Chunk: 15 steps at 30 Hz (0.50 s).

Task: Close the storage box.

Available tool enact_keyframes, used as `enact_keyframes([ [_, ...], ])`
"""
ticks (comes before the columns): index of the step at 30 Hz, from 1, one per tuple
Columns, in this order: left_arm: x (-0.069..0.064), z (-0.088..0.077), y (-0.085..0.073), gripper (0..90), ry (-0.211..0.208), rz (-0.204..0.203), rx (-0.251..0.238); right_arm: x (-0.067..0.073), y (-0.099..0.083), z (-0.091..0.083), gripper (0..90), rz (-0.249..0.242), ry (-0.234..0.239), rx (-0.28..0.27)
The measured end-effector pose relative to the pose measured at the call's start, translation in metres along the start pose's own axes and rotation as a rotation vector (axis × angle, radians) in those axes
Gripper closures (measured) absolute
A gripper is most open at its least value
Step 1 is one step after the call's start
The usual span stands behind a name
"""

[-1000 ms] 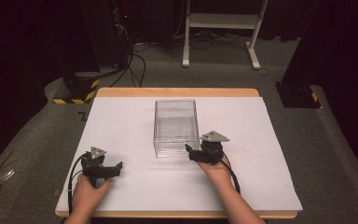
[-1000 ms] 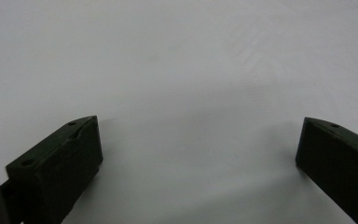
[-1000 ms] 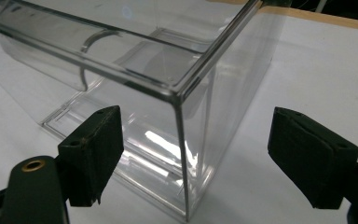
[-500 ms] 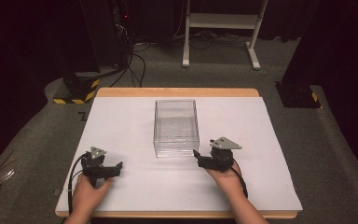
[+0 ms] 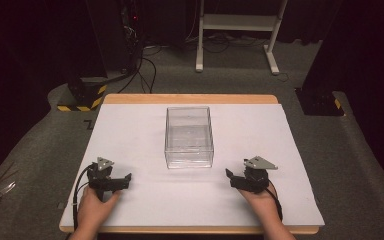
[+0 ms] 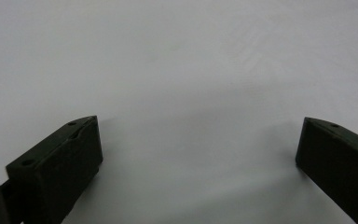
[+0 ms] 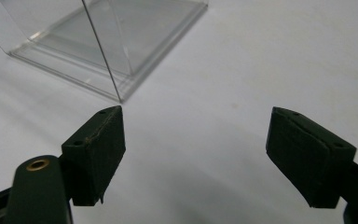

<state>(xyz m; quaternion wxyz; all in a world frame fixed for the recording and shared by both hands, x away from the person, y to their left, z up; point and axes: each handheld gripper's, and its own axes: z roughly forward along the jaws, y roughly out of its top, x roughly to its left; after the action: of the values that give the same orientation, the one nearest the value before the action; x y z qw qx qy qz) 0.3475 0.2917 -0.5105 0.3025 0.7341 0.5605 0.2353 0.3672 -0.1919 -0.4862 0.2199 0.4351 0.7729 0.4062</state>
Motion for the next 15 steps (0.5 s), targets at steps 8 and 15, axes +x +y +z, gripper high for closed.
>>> enact_keyframes([
  [8, 0.0, 0.0, 0.0, 0.6, 0.001, 0.0, 0.0, -0.013, -0.021, -0.007, 20.2, -0.012, -0.028, 0.054],
  [15, 0.0, 0.0, 0.0, 0.8, 0.005, 0.006, 0.0, -0.009, -0.023, -0.007, 22.7, -0.061, -0.029, 0.064],
])
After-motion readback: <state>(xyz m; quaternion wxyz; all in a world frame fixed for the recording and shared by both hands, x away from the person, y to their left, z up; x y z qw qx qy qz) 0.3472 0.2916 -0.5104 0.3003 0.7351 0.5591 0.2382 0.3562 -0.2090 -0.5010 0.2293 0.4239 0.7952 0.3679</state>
